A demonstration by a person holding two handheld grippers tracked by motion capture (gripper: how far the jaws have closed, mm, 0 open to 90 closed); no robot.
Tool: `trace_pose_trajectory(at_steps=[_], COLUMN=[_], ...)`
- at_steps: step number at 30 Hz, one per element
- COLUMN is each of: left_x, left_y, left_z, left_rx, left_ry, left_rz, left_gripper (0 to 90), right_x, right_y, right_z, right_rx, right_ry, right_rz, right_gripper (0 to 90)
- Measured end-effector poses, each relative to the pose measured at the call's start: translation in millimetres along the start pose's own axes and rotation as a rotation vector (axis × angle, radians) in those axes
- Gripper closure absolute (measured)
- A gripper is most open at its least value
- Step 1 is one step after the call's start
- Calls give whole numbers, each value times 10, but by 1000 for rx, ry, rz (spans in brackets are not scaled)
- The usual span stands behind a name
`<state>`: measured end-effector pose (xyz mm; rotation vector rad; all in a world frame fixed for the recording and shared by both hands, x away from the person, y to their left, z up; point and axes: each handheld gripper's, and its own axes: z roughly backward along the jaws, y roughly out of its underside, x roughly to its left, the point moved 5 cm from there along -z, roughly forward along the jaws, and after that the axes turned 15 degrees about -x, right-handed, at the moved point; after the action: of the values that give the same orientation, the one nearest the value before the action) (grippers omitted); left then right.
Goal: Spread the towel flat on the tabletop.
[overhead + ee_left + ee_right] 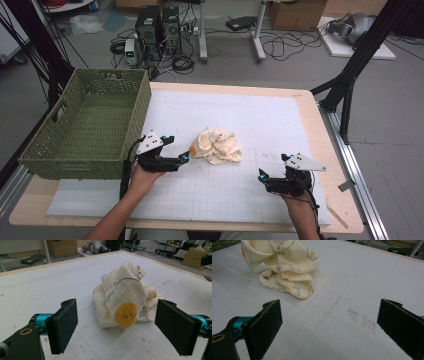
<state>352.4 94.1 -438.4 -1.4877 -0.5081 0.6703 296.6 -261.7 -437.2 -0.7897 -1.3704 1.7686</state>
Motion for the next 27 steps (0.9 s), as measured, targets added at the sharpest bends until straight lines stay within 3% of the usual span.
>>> trace_pose_trajectory(at_steps=[8,11,14,19,21,23,27], left_x=[9,11,7,6,14,20,20], left_y=[3,13,20,31,32,39,44], left_z=[0,7,-2,-11,-9,-13,-12], left_rx=[11,25,30,37,38,39,45], left_ry=[-8,-10,-18,-17,-16,-18,-16], left_rz=[2,3,20,20,19,23,26], left_gripper=[189,188,189,190,194,194,199], right_x=[26,63,132,239,278,309,393], right_y=[-15,8,36,29,34,34,51], right_z=[-67,-149,-275,-470,-548,-640,-831], right_rx=[-3,30,66,80,87,89,93], right_ry=[13,4,-36,-82,-108,-122,-164], right_rz=[-2,16,48,68,70,78,105], right_gripper=[52,53,54,86,187,202,353])
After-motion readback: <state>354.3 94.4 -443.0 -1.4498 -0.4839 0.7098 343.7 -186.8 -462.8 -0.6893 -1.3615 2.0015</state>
